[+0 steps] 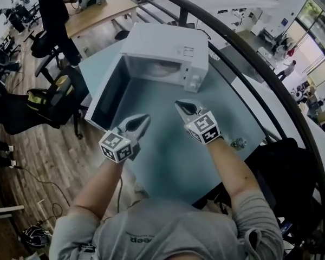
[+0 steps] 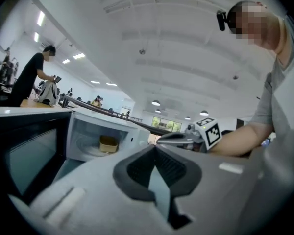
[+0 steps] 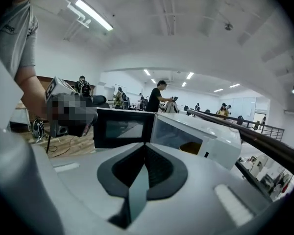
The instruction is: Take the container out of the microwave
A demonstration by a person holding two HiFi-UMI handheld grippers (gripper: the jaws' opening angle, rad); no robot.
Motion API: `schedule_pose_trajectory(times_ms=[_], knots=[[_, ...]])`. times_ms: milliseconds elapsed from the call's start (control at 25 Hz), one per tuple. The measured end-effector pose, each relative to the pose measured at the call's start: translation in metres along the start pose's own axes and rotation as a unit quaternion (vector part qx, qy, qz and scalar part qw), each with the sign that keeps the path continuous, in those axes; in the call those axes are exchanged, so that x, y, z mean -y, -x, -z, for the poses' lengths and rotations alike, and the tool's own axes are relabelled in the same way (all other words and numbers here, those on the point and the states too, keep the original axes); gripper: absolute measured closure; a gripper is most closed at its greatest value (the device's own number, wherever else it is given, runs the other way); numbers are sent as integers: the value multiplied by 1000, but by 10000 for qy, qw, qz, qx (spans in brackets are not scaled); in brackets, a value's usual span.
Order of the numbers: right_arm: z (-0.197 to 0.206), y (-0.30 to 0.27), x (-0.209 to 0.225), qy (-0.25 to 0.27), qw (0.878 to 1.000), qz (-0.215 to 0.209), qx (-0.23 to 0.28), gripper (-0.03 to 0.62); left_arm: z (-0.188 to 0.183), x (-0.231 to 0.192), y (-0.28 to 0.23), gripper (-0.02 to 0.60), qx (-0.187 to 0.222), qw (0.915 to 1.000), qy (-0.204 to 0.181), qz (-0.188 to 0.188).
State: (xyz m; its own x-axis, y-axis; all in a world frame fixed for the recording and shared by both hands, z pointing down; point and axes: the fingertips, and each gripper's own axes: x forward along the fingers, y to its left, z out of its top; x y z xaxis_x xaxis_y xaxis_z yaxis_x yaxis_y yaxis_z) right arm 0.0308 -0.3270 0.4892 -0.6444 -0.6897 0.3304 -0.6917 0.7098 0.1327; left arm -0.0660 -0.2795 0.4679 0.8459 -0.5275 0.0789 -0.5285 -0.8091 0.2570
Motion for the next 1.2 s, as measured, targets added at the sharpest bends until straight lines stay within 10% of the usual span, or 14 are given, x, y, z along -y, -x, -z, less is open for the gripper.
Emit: schedule_pose_trajectory(times_ms=[560, 1200], knots=[[61, -199, 113, -25, 9947, 830, -603, 537, 52, -152, -58, 566, -47, 9993, 92, -367], [83, -278, 170, 776, 9795, 1351, -1275, 531, 93, -196, -83, 566, -77, 9991, 78, -411]])
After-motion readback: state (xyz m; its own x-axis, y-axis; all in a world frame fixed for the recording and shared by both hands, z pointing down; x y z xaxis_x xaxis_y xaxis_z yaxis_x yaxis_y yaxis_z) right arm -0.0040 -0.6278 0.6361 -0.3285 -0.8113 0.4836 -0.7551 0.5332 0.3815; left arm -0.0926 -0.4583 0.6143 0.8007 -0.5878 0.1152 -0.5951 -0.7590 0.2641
